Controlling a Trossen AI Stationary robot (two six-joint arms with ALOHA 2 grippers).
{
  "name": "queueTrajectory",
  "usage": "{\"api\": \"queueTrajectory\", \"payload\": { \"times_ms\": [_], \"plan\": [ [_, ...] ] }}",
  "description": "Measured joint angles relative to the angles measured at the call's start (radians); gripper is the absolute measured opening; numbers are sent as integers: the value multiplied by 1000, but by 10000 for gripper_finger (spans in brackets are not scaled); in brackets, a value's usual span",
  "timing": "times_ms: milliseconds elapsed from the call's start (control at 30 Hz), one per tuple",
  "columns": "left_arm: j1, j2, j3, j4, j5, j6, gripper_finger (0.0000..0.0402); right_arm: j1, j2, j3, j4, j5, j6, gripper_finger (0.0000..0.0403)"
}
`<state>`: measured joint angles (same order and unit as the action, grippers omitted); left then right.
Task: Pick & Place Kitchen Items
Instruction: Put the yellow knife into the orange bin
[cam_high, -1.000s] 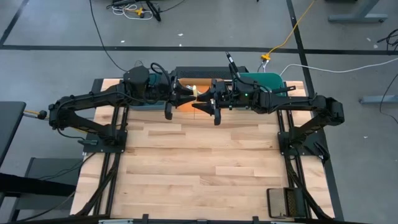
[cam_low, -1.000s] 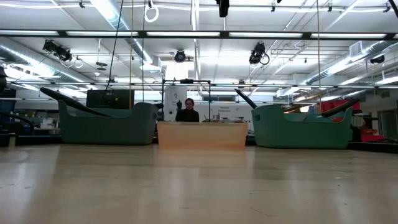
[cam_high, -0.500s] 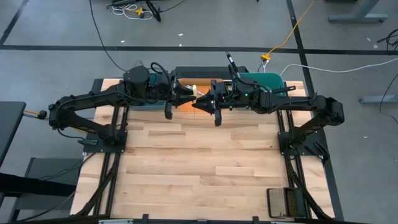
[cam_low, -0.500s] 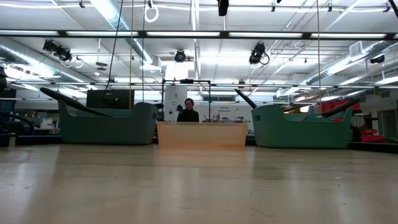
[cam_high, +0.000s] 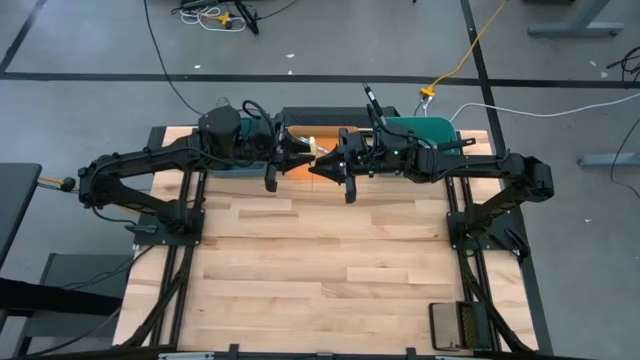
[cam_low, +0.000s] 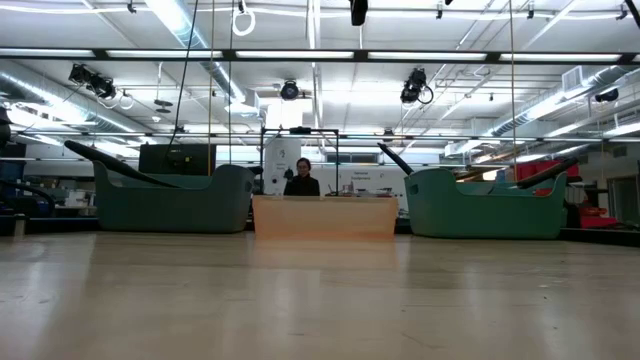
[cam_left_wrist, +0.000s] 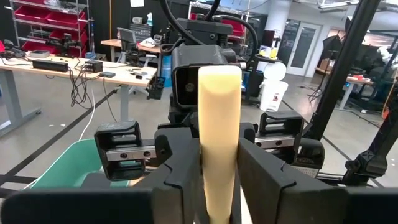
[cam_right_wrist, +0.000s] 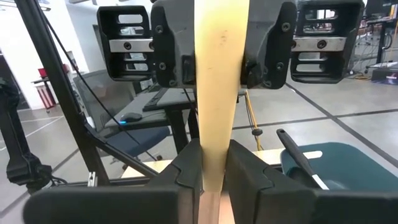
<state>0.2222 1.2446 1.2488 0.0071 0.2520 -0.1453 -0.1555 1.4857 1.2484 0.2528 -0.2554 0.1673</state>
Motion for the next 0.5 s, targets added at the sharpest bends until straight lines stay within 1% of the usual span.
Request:
{"api": "queueTrajectory", "payload": {
  "times_ms": [200, 500],
  "plan": [
    [0, 0, 0, -4, 1, 0, 133, 0, 0, 0, 1, 0, 0, 55],
    [0, 0, -1, -8, -15, 0, 146, 0, 0, 0, 1, 0, 0, 55]
  ]
}}
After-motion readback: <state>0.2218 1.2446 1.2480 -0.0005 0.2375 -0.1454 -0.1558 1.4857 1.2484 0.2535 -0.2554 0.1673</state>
